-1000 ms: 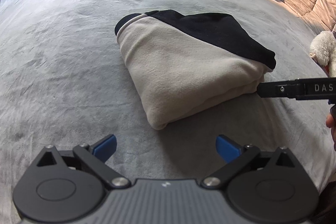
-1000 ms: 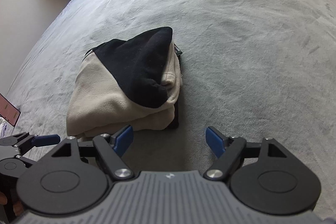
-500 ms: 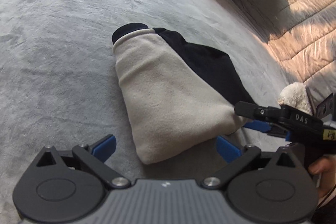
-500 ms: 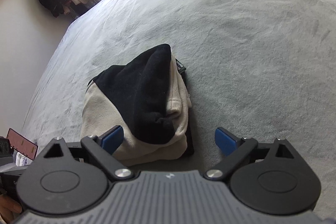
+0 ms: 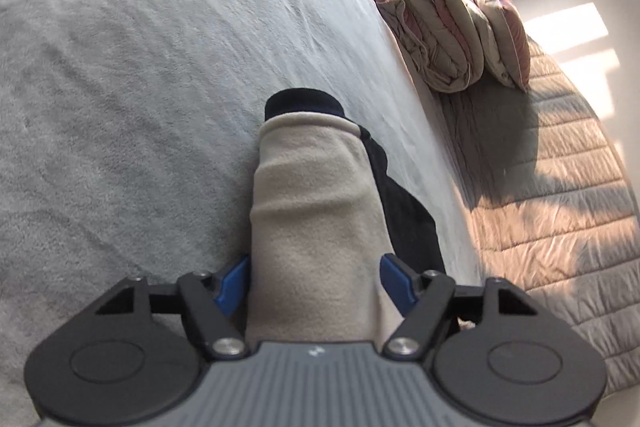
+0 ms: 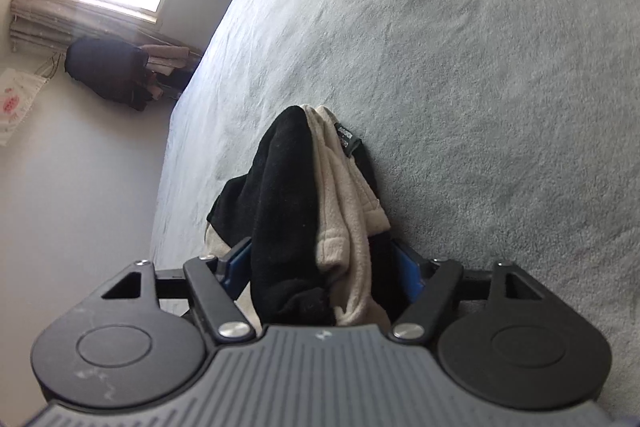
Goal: Fold clothes
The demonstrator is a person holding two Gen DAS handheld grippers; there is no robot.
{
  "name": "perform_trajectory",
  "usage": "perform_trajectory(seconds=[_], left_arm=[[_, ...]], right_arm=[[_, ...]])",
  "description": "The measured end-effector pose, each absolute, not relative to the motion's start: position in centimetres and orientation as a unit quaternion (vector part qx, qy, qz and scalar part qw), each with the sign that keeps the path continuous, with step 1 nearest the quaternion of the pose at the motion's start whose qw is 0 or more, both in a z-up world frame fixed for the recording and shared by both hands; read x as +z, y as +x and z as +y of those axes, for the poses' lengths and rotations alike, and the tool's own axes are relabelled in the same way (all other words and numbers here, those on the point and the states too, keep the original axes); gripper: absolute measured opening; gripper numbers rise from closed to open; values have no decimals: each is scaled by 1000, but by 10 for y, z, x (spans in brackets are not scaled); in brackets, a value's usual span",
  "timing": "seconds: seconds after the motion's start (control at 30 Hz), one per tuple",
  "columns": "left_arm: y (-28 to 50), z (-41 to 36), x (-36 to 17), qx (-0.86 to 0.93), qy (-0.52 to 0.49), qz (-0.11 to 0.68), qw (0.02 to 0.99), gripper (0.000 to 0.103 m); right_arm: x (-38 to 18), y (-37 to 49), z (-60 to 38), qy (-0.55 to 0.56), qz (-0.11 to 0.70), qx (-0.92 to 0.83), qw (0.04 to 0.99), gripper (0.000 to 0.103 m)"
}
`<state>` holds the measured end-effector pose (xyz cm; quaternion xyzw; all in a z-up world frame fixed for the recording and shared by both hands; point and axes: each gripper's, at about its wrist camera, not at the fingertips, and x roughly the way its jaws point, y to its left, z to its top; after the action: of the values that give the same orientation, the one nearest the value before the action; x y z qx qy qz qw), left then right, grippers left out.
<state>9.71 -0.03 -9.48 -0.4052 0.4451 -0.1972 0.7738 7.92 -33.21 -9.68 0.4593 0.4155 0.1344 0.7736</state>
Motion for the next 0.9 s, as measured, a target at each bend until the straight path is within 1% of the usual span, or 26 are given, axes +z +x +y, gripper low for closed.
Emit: perform_trajectory(seconds=[0.03, 0.07, 0.1, 0.2, 0.3, 0.5, 0.67, 0.9], left_arm=[[97, 0, -97, -194, -415, 441, 772, 57], [96, 0, -100, -191, -425, 436, 770, 52], [96, 1, -101, -190, -432, 433, 768, 50], [96, -1, -99, -192, -444, 428, 763, 45], [97, -4, -93, -193, -443, 424, 766, 43], [110, -18, -76, -205, -432, 415, 774, 42], [135, -52, -66, -226, -421, 414, 775, 42], [175, -113, -64, -256, -406, 414, 774, 42]], right_arm=[[-98, 80, -332, 464, 414, 136, 771, 66], [-99, 80, -332, 471, 412, 137, 768, 58], [-100, 80, -332, 478, 410, 138, 765, 54], [-100, 78, -335, 499, 402, 142, 754, 48], [-95, 77, -340, 512, 396, 145, 748, 45], [-75, 81, -352, 507, 386, 154, 755, 44], [-57, 94, -387, 506, 368, 151, 765, 44], [-50, 116, -447, 497, 339, 129, 788, 44]])
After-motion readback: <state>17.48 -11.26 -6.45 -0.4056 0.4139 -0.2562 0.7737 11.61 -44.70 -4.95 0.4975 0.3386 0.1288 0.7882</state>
